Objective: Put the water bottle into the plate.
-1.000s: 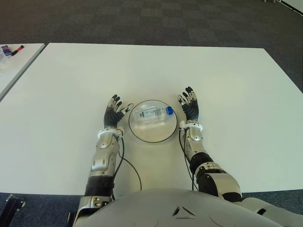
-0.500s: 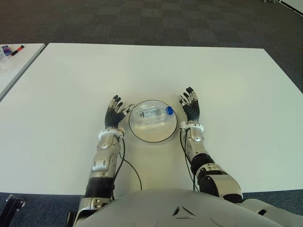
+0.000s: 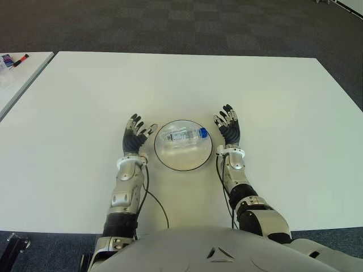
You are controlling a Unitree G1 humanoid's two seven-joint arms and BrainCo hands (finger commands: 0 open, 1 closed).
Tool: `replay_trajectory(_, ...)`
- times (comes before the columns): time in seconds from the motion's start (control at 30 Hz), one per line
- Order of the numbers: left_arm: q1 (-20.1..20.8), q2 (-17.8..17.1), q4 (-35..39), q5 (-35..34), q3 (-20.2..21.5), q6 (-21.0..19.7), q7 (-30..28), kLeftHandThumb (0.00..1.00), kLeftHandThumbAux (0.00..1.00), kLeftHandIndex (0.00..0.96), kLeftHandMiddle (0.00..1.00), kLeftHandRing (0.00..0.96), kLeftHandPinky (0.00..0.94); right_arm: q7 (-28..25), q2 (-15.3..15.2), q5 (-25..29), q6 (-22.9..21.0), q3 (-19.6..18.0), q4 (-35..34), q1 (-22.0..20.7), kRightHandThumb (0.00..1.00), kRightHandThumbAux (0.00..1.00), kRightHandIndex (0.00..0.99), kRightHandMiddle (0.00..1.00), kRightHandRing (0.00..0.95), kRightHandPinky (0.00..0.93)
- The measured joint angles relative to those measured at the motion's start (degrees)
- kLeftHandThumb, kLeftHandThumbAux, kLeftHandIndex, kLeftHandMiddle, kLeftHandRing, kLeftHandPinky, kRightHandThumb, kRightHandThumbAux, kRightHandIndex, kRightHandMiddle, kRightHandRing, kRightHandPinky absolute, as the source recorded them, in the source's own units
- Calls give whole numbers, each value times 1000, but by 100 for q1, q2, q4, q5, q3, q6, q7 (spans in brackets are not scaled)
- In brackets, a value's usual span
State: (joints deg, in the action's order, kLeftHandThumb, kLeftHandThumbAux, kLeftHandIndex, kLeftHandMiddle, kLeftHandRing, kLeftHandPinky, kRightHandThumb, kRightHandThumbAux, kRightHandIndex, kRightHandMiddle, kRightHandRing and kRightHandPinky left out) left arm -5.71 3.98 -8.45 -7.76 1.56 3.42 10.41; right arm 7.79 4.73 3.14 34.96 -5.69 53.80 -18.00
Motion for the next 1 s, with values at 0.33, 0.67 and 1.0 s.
replay_trajectory(0.33,0,0,-128,118,-4,482,350,93,829,133,148,144,194,-4,-42,-5,-150,24,-201,112,114,852,107,121,131,186)
replay_trajectory(0.67,-22,1,-128,283,-33,926,771,108,893,139,175,168,207,162,-111,-304,-153,225,-475,364,96,882,114,123,131,186)
replay_trajectory(1.0,-108,1,-79,399,-134,1186,985,114,957,137,187,178,206,272,-138,-701,-255,446,-754,571,38,905,113,117,129,183)
